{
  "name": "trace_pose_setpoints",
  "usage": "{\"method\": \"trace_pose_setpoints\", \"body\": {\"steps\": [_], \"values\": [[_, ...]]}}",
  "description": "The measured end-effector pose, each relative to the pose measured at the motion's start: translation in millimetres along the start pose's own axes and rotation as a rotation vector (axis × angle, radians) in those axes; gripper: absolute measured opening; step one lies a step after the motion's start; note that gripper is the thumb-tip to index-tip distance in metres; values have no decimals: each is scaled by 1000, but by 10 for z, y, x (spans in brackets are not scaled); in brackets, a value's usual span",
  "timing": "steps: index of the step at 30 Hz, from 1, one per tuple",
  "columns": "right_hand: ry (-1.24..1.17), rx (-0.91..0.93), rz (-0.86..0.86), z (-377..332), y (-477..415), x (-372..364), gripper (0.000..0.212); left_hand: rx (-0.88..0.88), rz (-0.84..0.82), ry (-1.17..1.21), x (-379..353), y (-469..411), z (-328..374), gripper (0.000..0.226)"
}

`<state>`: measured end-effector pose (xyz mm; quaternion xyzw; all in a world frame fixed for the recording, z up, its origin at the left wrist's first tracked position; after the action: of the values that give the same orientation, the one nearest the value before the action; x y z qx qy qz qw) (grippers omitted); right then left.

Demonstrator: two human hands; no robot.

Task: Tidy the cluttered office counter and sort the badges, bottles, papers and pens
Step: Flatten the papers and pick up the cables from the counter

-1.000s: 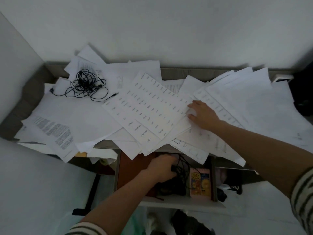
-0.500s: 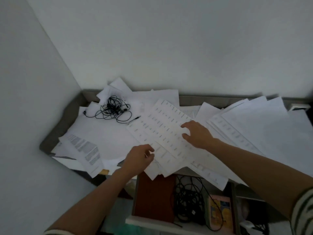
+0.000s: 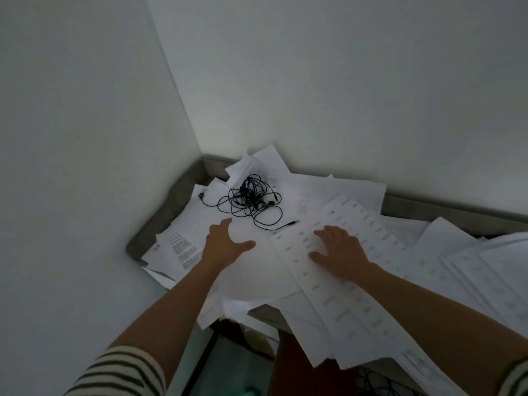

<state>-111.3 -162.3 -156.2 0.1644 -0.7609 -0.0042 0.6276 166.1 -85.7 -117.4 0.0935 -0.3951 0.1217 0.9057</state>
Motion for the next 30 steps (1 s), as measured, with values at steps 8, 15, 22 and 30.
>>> {"method": "trace_pose_setpoints", "body": {"steps": [8, 15, 22, 30], "values": [[-15, -10, 156, 118, -8, -317, 77, -47, -103, -214, -146, -1303, -157, 140], [-12, -44, 174, 103, -15, -372, 70, -245, -36, -385, -387, -1680, -4, 64], [-10, -50, 164, 93, -10, -340, 73, -386, 92, -164, -215, -1575, 153, 23], [-239, -98, -18, 97, 13, -113, 69, -356, 183, 254, 307, -791, 868, 20]]}}
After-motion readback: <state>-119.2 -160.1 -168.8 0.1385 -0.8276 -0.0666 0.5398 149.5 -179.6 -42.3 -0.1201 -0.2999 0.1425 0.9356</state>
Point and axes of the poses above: each hand's wrist, its own y-axis away from the middle knuckle, its own x-axis out of the back of the hand, z = x × y, the point moved 3 cm from there along -y, towards the middle knuckle, and after that the axes turned 13 degrees about -x, right-handed, at the moved point
